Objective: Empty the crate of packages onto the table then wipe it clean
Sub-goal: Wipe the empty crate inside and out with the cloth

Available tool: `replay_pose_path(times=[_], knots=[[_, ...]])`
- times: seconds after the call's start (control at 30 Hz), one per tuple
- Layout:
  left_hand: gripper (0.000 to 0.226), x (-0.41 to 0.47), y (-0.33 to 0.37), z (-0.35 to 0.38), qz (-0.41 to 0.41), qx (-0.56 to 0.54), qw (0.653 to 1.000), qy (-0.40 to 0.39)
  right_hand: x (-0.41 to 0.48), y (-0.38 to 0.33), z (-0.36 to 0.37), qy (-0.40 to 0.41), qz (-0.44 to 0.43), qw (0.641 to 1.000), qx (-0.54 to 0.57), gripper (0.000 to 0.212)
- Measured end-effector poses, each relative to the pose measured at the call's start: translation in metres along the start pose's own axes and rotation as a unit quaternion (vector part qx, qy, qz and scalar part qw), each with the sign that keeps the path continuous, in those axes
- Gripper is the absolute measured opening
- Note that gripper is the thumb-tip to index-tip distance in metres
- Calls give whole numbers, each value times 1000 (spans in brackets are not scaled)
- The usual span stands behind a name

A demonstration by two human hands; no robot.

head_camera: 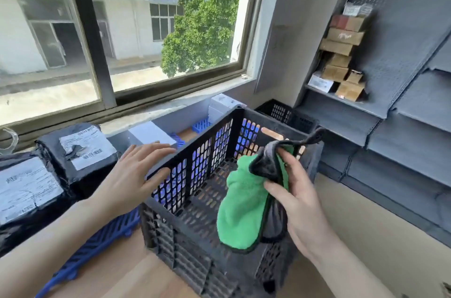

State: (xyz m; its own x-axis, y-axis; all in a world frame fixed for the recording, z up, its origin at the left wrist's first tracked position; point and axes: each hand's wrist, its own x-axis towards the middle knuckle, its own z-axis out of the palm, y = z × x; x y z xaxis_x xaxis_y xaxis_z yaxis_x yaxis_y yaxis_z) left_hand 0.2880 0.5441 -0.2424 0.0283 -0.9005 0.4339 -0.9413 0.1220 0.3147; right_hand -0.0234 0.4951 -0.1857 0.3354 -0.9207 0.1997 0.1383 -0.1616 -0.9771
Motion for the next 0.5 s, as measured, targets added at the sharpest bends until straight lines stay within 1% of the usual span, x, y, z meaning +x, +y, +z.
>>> replay_pose_path(times=[0.07,0.13,0.2,0.27,0.33,0.43,0.5], knots=[[54,0,15,12,-70,-21,997,38,16,2,-22,-8,17,998,51,58],[59,1,30,24,-130,-40,989,62,32,1,-44,-29,26,996,76,58],[60,0,45,33,-169,-46,983,61,47,-1,-62,-40,31,994,97,56],[55,-5,56,39,-199,-39,977,59,60,1,-74,-59,41,991,115,55],[46,-12,62,42,-234,-24,969,71,71,6,-78,-91,59,987,120,53],[44,-20,65,40,-296,-10,950,102,88,13,-70,-143,83,980,114,51],[43,-24,62,44,-332,-11,937,107,96,25,-55,-185,89,975,89,53]])
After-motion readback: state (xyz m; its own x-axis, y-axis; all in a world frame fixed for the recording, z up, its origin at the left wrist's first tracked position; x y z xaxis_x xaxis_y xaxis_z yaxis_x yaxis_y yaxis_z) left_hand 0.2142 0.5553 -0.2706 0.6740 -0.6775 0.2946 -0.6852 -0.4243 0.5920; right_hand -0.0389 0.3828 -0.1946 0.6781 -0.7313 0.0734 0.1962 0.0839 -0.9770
